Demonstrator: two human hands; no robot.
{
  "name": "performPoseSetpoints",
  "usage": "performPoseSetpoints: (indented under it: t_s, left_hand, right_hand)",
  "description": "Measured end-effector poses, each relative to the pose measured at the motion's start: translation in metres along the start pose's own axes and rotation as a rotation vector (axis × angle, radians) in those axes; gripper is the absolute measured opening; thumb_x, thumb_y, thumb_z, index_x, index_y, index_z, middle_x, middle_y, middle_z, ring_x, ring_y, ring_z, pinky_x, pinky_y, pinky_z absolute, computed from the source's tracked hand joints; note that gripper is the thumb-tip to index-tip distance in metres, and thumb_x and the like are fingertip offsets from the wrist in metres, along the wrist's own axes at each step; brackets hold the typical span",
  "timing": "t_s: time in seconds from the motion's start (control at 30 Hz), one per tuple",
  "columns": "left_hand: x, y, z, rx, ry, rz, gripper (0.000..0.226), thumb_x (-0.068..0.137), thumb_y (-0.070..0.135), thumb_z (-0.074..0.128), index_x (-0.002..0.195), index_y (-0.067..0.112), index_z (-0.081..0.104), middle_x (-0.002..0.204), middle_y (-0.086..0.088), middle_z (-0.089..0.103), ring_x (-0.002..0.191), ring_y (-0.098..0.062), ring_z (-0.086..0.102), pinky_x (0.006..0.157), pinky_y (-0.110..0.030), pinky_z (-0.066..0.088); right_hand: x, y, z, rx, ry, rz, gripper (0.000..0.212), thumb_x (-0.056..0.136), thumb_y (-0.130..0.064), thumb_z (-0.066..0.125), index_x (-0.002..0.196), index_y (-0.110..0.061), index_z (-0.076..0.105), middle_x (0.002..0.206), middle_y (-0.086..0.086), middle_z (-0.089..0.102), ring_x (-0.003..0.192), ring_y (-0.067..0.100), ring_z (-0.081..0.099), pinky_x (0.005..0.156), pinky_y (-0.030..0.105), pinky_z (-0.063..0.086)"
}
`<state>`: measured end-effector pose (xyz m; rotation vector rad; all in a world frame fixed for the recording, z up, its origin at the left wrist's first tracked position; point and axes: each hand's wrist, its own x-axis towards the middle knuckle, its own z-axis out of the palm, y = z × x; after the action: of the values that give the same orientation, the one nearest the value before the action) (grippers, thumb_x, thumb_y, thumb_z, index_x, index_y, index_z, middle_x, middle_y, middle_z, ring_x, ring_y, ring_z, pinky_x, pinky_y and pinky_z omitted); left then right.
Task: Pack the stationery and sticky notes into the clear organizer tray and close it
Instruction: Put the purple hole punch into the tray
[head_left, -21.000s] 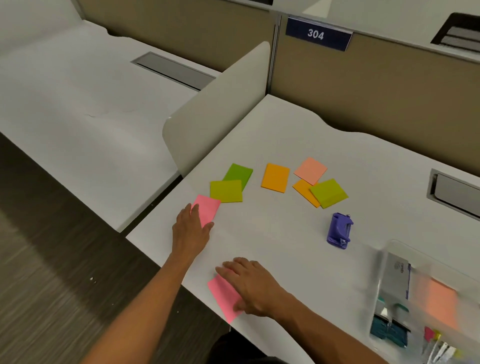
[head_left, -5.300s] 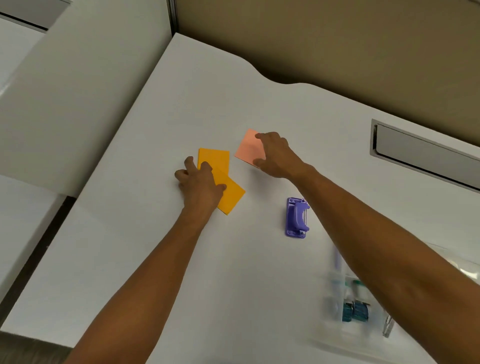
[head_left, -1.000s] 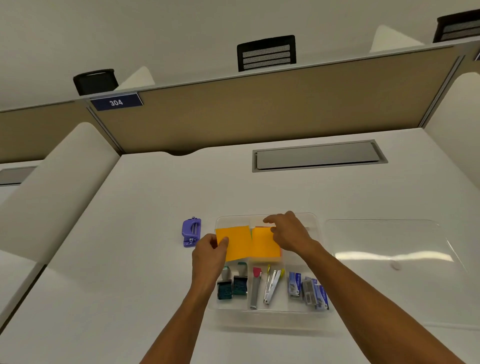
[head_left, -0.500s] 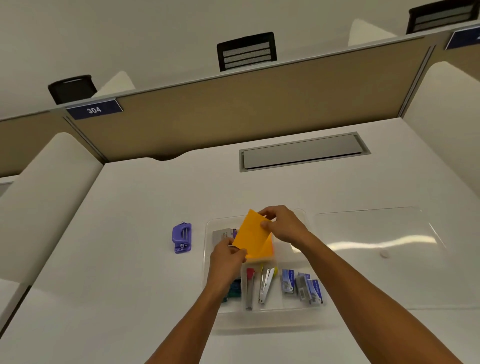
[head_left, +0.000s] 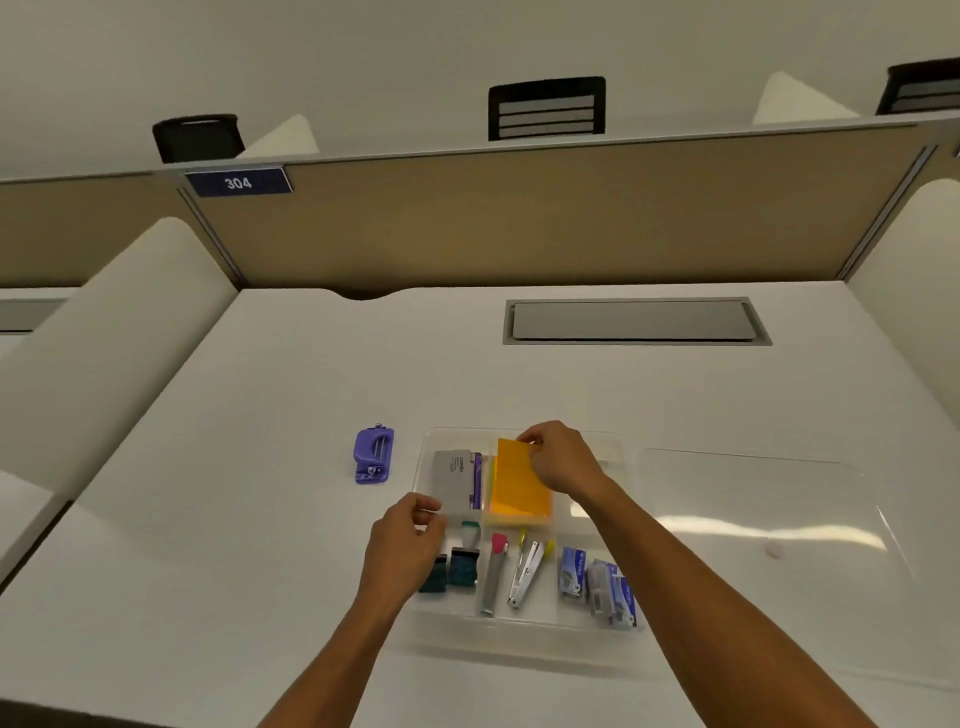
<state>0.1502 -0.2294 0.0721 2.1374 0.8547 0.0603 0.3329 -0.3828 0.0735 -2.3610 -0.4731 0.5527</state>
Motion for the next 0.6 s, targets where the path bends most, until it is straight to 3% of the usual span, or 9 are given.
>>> performPoseSetpoints:
  t_s: [0.13,0.27,0.43,0.6]
  left_hand:
    - [0.003,-0.017,-0.016,0.026,0.061,-0.025,0.017,0.092,0.031,0.061,0.108,0.027,0.057,0.107,0.005,0.064,0.082,-0.004,0.058,0.075,-0.017,0.046]
    - [0.011,-0.031,-0.029,0.074,0.073,-0.036,0.022,0.093,0.032,0.059,0.114,0.024,0.058,0.113,0.003,0.065,0.087,-0.007,0.058,0.082,-0.025,0.049]
    - [0.024,-0.044,-0.040,0.082,0.064,-0.022,0.024,0.093,0.034,0.059,0.115,0.024,0.058,0.118,0.002,0.065,0.090,-0.008,0.057,0.085,-0.028,0.049]
    - [0.031,-0.061,-0.048,0.129,0.042,0.001,0.036,0.091,0.035,0.061,0.124,0.024,0.054,0.129,0.001,0.058,0.115,-0.018,0.057,0.095,-0.033,0.047]
  right_hand:
    - [0.000,-0.003,0.011,-0.157,0.017,-0.010,0.042,0.092,-0.007,0.056,0.133,-0.015,0.057,0.136,0.009,0.055,0.122,0.028,0.053,0.099,0.036,0.044]
    - [-0.002,-0.015,0.018,-0.232,0.107,-0.016,0.046,0.089,-0.010,0.058,0.134,-0.021,0.056,0.136,0.009,0.052,0.123,0.032,0.048,0.094,0.040,0.047]
    - [-0.004,-0.038,0.032,-0.124,0.056,-0.094,0.037,0.095,-0.026,0.056,0.132,-0.023,0.056,0.139,0.007,0.050,0.123,0.027,0.051,0.098,0.038,0.044]
    - [-0.005,-0.068,0.059,-0.058,0.020,-0.139,0.039,0.095,-0.031,0.057,0.133,-0.024,0.055,0.139,0.004,0.050,0.120,0.022,0.053,0.096,0.030,0.041]
